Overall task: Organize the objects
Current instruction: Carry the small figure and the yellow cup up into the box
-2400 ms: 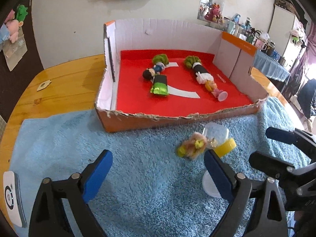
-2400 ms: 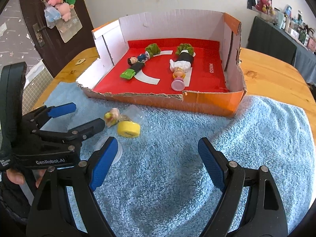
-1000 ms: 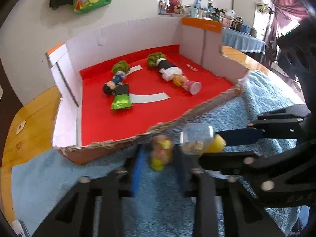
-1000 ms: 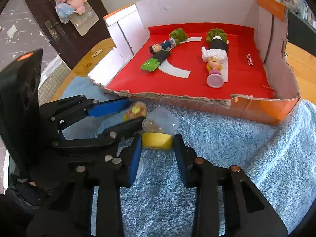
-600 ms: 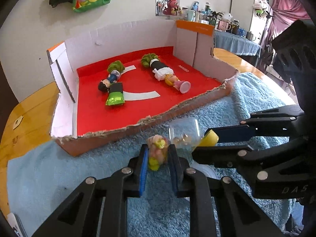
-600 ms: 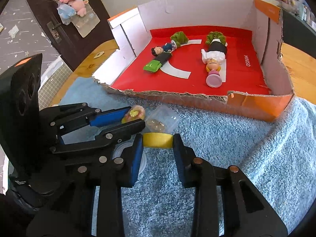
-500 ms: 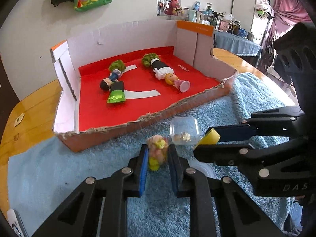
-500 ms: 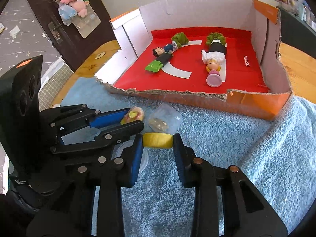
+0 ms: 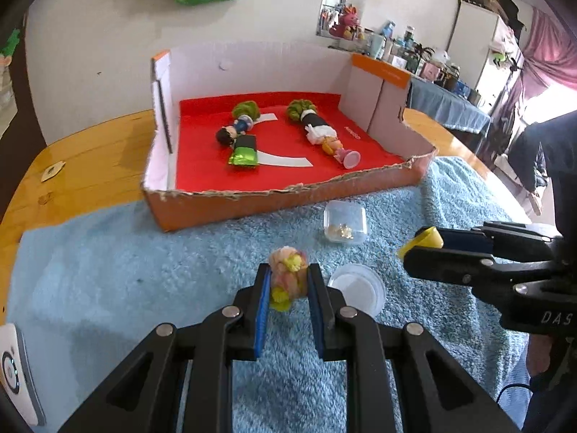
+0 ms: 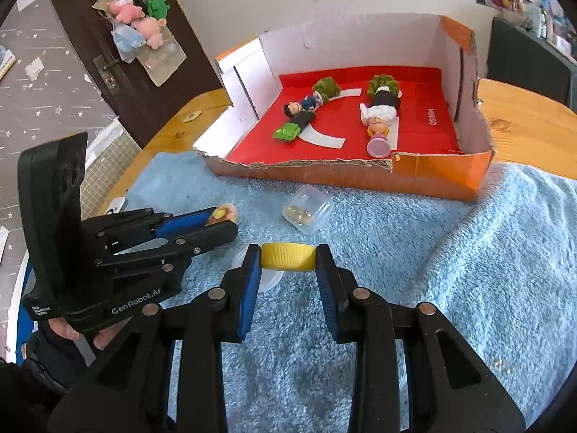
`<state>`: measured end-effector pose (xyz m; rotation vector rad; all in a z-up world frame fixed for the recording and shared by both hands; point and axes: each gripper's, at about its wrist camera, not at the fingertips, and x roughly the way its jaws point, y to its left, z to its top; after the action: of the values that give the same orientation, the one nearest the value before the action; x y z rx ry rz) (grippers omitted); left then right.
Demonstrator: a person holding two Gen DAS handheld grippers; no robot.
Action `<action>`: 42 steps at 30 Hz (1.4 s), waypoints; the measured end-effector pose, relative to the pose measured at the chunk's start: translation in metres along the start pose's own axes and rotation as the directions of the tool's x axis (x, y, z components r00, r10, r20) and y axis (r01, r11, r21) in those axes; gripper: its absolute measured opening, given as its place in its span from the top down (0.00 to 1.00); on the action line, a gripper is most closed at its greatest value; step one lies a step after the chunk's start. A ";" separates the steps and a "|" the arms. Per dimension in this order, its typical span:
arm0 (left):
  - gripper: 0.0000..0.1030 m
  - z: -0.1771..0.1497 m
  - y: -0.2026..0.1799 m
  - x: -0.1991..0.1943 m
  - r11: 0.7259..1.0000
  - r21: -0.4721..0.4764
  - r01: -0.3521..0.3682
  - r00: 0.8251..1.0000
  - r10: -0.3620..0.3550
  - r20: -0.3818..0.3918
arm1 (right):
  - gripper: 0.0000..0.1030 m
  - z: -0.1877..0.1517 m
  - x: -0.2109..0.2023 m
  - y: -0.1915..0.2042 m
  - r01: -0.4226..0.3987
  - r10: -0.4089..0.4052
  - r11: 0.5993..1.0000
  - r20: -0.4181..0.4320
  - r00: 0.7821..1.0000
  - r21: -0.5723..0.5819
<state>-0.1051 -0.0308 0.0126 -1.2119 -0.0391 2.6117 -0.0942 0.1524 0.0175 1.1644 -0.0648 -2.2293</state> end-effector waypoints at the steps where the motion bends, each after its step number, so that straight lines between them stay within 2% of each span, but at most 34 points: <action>1: 0.80 0.000 0.001 -0.004 1.000 -0.007 0.002 1.000 -0.002 0.008 | 0.72 -0.001 -0.003 0.001 -0.001 0.001 1.000 0.006 1.000 0.001; 14: 0.80 0.014 0.000 -0.023 0.999 -0.030 0.013 0.997 -0.011 0.070 | 0.71 0.007 -0.016 0.003 -0.003 0.003 1.000 0.042 0.999 -0.002; 27: 0.80 0.045 0.002 -0.026 0.999 -0.035 0.010 0.994 -0.006 0.112 | 0.71 0.032 -0.026 0.003 0.004 -0.003 1.000 0.082 0.997 -0.015; 42: 0.80 0.081 0.008 -0.010 0.999 -0.048 0.014 0.995 -0.009 0.102 | 0.71 0.063 -0.020 -0.013 0.037 -0.037 0.999 0.098 0.995 0.004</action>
<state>-0.1613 -0.0340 0.0719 -1.0896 -0.1293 2.6754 -0.1397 0.1591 0.0659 1.0651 -0.0870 -2.3187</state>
